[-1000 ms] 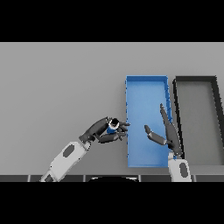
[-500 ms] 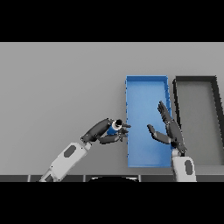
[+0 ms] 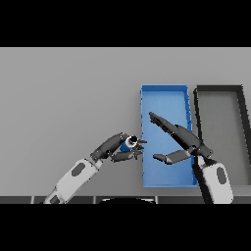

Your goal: Pick up the blue pipe and place it into the blue bin.

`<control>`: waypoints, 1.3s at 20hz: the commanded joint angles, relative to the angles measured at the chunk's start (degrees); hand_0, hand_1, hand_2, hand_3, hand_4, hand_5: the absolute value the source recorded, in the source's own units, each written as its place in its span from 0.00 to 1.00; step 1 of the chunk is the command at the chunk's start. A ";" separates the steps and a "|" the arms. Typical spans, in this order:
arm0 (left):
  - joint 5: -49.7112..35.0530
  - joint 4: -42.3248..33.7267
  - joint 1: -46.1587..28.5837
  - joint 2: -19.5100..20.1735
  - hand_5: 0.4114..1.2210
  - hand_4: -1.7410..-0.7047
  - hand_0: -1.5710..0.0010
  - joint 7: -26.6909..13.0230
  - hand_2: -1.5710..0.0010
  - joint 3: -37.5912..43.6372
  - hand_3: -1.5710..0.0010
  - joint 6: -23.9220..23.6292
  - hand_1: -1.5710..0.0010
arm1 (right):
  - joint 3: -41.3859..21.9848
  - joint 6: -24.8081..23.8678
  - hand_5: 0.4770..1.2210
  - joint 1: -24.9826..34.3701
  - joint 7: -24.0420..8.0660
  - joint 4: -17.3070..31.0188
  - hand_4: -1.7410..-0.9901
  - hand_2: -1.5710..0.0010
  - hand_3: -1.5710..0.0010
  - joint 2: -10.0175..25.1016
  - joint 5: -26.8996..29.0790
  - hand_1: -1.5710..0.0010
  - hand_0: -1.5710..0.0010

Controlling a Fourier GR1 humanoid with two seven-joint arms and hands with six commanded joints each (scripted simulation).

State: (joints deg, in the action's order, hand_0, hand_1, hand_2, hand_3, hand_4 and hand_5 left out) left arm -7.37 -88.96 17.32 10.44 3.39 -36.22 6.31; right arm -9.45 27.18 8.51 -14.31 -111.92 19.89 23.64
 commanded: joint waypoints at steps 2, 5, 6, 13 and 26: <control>-0.30 0.29 0.86 0.05 1.00 0.00 0.00 -0.48 0.00 0.33 0.06 0.15 0.00 | -2.33 1.88 0.05 2.84 -0.63 0.30 0.57 1.00 1.00 -0.29 -1.43 1.00 1.00; -0.90 -0.33 0.52 0.22 1.00 0.00 0.00 -0.17 0.00 0.01 0.05 0.56 0.00 | -5.27 3.81 0.07 6.85 -2.06 1.68 0.62 1.00 1.00 -1.68 -2.76 1.00 1.00; -1.14 0.17 1.14 0.21 1.00 0.00 0.00 -0.25 0.00 0.32 0.05 0.82 0.00 | -5.61 4.05 0.07 8.21 -2.52 2.77 0.65 1.00 1.00 -2.24 -2.77 1.00 1.00; -0.97 0.30 1.00 0.59 1.00 0.00 0.00 1.20 0.00 -0.42 0.02 1.60 0.00 | -9.80 5.59 0.05 15.76 -4.36 8.46 0.70 1.00 1.00 -7.99 -5.02 1.00 1.00; -0.92 -0.72 1.04 0.63 1.00 0.07 0.17 -1.16 0.24 0.81 0.21 1.58 0.18 | -12.46 8.62 0.58 21.86 -7.34 15.23 0.36 0.14 0.20 -12.88 2.37 0.15 0.14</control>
State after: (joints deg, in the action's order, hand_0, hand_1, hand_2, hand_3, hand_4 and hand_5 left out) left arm -8.40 -89.69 18.35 11.05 2.32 -35.42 7.95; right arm -21.91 35.81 30.35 -21.51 -96.70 7.00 26.05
